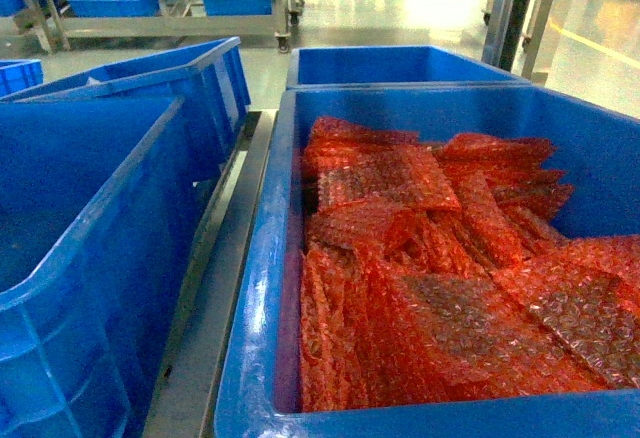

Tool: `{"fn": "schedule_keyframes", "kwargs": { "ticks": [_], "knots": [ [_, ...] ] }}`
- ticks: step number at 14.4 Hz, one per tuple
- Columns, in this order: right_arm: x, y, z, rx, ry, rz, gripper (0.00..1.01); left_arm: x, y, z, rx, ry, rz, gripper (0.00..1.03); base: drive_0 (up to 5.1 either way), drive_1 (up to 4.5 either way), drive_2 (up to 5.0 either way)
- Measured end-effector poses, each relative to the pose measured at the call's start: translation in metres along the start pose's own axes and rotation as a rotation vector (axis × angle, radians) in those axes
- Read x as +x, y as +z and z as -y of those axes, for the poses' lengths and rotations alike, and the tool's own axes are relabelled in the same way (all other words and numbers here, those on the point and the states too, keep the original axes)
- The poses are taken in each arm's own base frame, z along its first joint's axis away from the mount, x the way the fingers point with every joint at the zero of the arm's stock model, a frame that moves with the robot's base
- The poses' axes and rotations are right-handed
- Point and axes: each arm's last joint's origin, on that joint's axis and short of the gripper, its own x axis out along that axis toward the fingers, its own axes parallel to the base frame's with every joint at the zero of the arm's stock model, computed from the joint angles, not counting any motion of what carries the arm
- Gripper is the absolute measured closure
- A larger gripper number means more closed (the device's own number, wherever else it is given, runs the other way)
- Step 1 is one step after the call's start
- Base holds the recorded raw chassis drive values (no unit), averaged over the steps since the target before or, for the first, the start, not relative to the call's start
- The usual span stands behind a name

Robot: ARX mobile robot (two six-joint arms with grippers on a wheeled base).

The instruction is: Pick blue part to blue bin on bottom shelf

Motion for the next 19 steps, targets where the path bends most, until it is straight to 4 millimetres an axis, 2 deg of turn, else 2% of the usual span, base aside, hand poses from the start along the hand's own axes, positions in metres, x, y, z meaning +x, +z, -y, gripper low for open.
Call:
{"fn": "schedule_keyframes", "kwargs": {
  "ticks": [19],
  "knots": [
    [0.0,0.0,0.0,0.0,0.0,0.0,0.03,0.0,0.0,0.0,0.0,0.0,0.0,0.05,0.0,0.0,0.0]
  ]
}}
